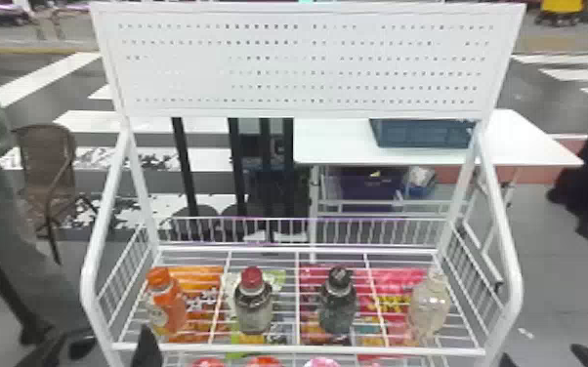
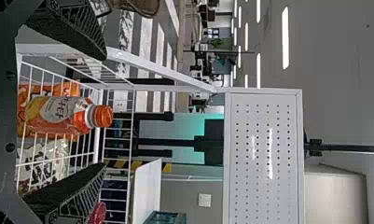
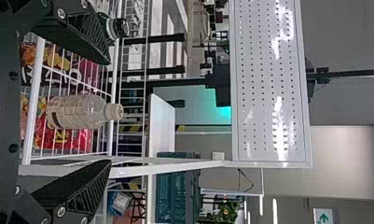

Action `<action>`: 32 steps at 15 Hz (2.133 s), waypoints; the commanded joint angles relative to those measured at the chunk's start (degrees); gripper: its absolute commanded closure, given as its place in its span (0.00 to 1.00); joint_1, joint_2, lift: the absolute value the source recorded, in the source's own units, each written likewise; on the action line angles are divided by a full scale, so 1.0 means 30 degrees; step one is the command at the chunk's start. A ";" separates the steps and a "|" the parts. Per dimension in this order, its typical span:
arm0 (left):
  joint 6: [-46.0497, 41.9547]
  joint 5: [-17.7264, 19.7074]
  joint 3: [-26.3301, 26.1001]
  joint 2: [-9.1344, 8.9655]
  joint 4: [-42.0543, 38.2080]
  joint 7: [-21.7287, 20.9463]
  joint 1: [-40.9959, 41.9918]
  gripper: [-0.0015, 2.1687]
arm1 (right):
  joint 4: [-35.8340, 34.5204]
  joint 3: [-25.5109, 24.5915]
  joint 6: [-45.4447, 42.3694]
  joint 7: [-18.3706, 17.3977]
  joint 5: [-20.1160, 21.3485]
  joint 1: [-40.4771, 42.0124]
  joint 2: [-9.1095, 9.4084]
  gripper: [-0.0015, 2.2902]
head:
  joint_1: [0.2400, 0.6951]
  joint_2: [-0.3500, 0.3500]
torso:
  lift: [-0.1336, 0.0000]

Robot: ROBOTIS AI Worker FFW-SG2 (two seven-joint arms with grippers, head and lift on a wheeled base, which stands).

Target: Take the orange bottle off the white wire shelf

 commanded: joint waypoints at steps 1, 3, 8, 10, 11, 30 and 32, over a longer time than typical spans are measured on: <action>0.0030 0.0000 0.0012 0.0000 0.0029 0.0000 0.0000 0.04 | 0.0030 -0.0004 0.0001 0.0001 0.0023 -0.0025 0.0000 0.06 | 0.57 0.50 | 1.00; -0.0028 0.0000 0.0012 0.0000 0.0117 0.0000 -0.0029 0.04 | 0.0030 0.0025 0.0001 0.0001 0.0023 -0.0025 0.0000 0.06 | 0.57 0.50 | 1.00; -0.1024 0.0118 -0.0340 -0.0205 0.3134 -0.0205 -0.1553 0.04 | 0.0088 0.0084 0.0001 0.0001 0.0023 -0.0084 0.0058 0.06 | 0.57 0.50 | 1.00; -0.2372 0.0088 -0.0809 -0.0205 0.6035 -0.0293 -0.3135 0.04 | 0.0118 0.0142 0.0001 0.0001 0.0023 -0.0084 0.0058 0.06 | 0.57 0.50 | 1.00; -0.2607 0.0147 -0.0984 -0.0205 0.7148 -0.0352 -0.3867 0.04 | 0.0118 0.0171 0.0001 0.0001 0.0023 -0.0084 0.0058 0.06 | 0.57 0.50 | 1.00; -0.6942 -0.0175 -0.1248 -0.0703 2.1503 -0.0821 -1.4414 0.04 | 0.0176 0.0113 0.0059 0.0030 0.0258 0.0180 0.0058 0.06 | 0.57 0.50 | 1.00; -0.7001 -0.0556 -0.1277 -0.0674 2.2177 -0.0791 -1.4970 0.06 | 0.0147 0.0084 0.0059 0.0030 0.0258 0.0268 0.0058 0.06 | 0.57 0.50 | 1.00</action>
